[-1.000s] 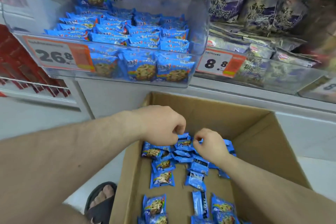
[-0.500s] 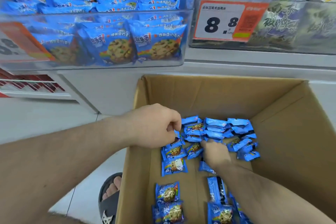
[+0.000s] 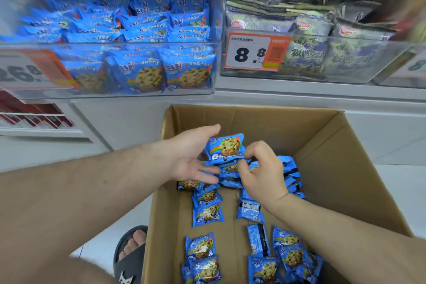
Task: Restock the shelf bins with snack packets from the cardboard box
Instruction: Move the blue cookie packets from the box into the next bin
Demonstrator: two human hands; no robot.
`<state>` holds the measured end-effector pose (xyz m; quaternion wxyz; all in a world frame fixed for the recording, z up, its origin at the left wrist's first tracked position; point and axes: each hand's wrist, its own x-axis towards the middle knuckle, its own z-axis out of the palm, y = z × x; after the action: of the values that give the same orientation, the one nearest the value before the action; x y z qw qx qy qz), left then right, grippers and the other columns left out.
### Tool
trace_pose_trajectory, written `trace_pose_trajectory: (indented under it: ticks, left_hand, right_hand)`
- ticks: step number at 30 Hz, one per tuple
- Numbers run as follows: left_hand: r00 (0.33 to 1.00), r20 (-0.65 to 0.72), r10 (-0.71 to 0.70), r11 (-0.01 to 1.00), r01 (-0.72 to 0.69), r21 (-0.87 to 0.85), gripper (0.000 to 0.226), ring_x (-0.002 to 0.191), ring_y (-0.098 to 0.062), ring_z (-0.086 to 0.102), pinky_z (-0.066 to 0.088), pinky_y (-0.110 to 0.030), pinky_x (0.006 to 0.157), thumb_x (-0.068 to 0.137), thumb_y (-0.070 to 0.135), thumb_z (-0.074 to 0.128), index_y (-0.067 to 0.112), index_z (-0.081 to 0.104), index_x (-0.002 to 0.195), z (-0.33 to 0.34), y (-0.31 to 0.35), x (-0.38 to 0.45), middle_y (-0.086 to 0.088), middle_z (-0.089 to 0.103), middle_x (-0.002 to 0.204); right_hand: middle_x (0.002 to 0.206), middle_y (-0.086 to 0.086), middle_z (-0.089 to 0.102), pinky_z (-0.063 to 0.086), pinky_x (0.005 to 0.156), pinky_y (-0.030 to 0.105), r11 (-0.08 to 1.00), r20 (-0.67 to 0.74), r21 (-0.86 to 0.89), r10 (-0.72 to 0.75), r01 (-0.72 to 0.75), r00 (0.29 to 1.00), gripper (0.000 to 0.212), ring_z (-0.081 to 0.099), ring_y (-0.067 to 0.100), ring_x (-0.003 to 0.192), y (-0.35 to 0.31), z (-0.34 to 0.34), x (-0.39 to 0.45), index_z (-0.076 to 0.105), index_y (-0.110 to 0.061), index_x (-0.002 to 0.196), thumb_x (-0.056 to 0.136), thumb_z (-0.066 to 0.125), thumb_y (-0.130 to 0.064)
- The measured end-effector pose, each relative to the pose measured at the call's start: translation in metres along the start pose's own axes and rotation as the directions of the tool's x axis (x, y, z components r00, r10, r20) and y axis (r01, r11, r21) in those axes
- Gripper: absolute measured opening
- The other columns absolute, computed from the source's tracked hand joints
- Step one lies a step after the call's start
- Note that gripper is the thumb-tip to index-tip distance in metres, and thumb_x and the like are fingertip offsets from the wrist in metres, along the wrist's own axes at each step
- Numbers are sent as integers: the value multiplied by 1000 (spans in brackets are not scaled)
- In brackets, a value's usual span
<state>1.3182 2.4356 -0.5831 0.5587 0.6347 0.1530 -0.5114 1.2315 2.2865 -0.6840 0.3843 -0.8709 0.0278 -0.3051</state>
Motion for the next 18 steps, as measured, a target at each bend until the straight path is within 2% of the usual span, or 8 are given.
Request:
trace_pose_trajectory:
  ticks: [3, 6, 8, 10, 11, 13, 16, 18]
  left_hand:
    - [990, -71, 121, 991, -124, -39, 18, 85, -26, 69, 56, -29, 50, 93, 14, 62, 17, 58, 110, 4, -5, 4, -16, 66, 113]
    - [951, -182, 249, 959, -216, 185, 28, 87, -24, 64, 51, -23, 48, 86, 2, 67, 24, 59, 102, -3, -12, 13, -12, 57, 118]
    - [937, -139, 320, 890, -247, 384, 32, 83, -27, 65, 57, -30, 57, 83, 2, 70, 28, 60, 97, -7, -18, 17, -10, 52, 120]
    - [945, -57, 323, 821, -249, 514, 33, 79, -29, 69, 59, -39, 68, 82, 3, 71, 31, 59, 94, -9, -22, 17, -9, 51, 121]
    - [952, -28, 306, 799, -241, 551, 33, 74, -28, 70, 58, -39, 70, 83, 4, 71, 32, 59, 93, -9, -23, 16, -9, 51, 121]
    - [962, 4, 274, 775, -223, 591, 32, 63, -24, 69, 56, -36, 69, 84, 6, 71, 34, 59, 93, -9, -23, 16, -8, 52, 119]
    - [970, 13, 244, 752, -198, 628, 31, 75, -26, 73, 56, -45, 80, 84, 7, 71, 34, 59, 96, -11, -23, 21, -6, 53, 118]
    - [972, 17, 234, 748, -192, 635, 32, 85, -29, 73, 53, -54, 86, 84, 7, 71, 35, 60, 96, -13, -24, 23, -8, 56, 117]
  right_hand:
    - [80, -3, 50, 36, 67, 10, 998, 72, 59, 31, -35, 997, 11, 47, 5, 71, 0, 4, -8, 50, -13, 83, 77, 59, -8]
    - [84, -7, 52, 40, 65, 16, 956, 295, -80, 295, -284, 909, 32, 53, 9, 73, 29, -1, -20, 44, -24, 95, 75, 63, -7]
    - [84, -1, 55, 45, 67, 31, 850, 473, -408, 509, -333, 719, 19, 54, 19, 76, 60, -5, -32, 47, -22, 91, 79, 59, -15]
    - [79, 1, 52, 42, 59, 31, 681, 565, -701, 712, -211, 417, 15, 53, 21, 73, 84, -4, -50, 47, -18, 83, 83, 57, -30]
    - [74, 0, 50, 39, 55, 29, 604, 552, -784, 783, -141, 287, 27, 50, 19, 69, 92, -2, -61, 46, -19, 77, 83, 57, -43]
    - [69, -3, 50, 40, 54, 27, 492, 480, -867, 866, -78, 138, 54, 51, 15, 64, 102, 5, -83, 51, -21, 72, 75, 51, -74]
    - [86, -4, 58, 45, 60, 28, 401, 392, -913, 914, -81, 101, 82, 60, 13, 80, 112, 20, -113, 57, -16, 110, 67, 51, -86]
    - [111, -2, 61, 49, 68, 30, 371, 355, -921, 925, -119, 132, 103, 62, 17, 95, 116, 31, -129, 29, -9, 145, 72, 61, -75]
